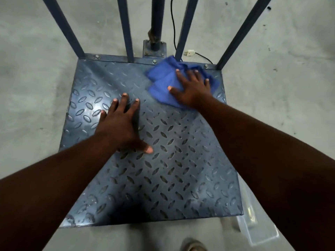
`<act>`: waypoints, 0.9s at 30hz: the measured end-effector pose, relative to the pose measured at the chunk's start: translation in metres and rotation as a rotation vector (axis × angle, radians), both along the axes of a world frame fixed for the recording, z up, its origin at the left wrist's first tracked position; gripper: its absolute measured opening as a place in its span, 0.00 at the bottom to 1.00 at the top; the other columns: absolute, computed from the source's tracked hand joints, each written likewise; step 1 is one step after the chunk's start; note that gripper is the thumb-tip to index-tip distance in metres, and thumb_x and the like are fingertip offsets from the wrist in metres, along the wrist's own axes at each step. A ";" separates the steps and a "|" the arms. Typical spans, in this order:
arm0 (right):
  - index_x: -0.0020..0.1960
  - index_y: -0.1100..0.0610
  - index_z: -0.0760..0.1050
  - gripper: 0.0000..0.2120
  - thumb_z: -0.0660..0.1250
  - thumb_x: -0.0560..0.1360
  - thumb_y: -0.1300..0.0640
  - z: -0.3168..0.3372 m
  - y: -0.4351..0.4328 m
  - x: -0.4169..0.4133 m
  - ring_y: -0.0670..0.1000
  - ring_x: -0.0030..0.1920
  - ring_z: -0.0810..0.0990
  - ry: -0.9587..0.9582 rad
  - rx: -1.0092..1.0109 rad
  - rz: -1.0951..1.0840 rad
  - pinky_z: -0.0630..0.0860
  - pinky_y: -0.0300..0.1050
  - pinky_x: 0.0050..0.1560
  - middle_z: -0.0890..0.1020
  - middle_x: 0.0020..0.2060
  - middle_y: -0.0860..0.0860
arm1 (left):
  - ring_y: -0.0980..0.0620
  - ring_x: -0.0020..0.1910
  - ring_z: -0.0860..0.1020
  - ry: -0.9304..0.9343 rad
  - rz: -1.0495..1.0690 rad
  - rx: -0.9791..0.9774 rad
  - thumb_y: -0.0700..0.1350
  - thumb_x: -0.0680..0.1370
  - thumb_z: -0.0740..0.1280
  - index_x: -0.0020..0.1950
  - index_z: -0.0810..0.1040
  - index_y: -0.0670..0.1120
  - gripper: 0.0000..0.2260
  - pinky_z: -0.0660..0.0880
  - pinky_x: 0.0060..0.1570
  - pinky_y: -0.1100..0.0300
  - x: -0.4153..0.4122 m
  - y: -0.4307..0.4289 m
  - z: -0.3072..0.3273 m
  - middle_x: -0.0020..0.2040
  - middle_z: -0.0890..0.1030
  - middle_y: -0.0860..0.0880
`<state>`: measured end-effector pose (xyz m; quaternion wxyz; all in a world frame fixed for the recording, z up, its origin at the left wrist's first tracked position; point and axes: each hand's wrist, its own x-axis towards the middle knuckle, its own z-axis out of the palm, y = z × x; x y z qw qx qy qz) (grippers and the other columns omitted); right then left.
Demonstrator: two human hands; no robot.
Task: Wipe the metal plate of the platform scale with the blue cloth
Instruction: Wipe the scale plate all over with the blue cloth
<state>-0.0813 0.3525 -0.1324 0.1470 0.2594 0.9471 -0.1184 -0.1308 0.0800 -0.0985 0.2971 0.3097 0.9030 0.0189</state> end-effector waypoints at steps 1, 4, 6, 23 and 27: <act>0.83 0.37 0.45 0.38 0.52 0.79 0.26 0.003 0.014 0.004 0.59 0.83 0.42 -0.019 0.004 -0.088 0.41 0.68 0.79 0.44 0.84 0.51 | 0.43 0.86 0.36 0.002 -0.001 -0.010 0.83 0.44 0.75 0.85 0.33 0.63 0.80 0.47 0.82 0.31 0.000 0.000 -0.002 0.85 0.30 0.53; 0.84 0.39 0.45 0.37 0.51 0.80 0.29 -0.002 -0.001 0.012 0.60 0.83 0.41 0.026 0.028 -0.152 0.40 0.69 0.79 0.43 0.84 0.53 | 0.45 0.85 0.33 0.006 -0.014 -0.033 0.86 0.44 0.71 0.83 0.29 0.65 0.79 0.43 0.81 0.29 -0.001 -0.002 -0.008 0.84 0.26 0.55; 0.84 0.41 0.47 0.34 0.49 0.82 0.32 -0.012 -0.042 0.017 0.60 0.83 0.42 0.115 0.051 0.036 0.40 0.68 0.79 0.45 0.84 0.55 | 0.47 0.85 0.32 0.003 -0.007 0.008 0.88 0.43 0.69 0.83 0.30 0.66 0.79 0.39 0.81 0.30 -0.001 -0.005 -0.013 0.83 0.26 0.56; 0.84 0.39 0.47 0.39 0.49 0.78 0.24 -0.005 0.027 0.038 0.56 0.84 0.42 0.108 0.041 -0.097 0.39 0.63 0.81 0.45 0.84 0.51 | 0.50 0.85 0.31 0.035 -0.012 0.114 0.92 0.40 0.59 0.83 0.31 0.69 0.76 0.35 0.80 0.34 -0.001 -0.016 -0.027 0.83 0.27 0.59; 0.84 0.39 0.45 0.38 0.46 0.78 0.24 -0.010 0.020 0.046 0.56 0.84 0.41 0.105 0.055 -0.124 0.39 0.63 0.81 0.45 0.84 0.52 | 0.51 0.85 0.32 0.062 -0.023 0.122 0.92 0.43 0.60 0.83 0.32 0.68 0.75 0.35 0.80 0.35 0.001 -0.018 -0.028 0.84 0.28 0.59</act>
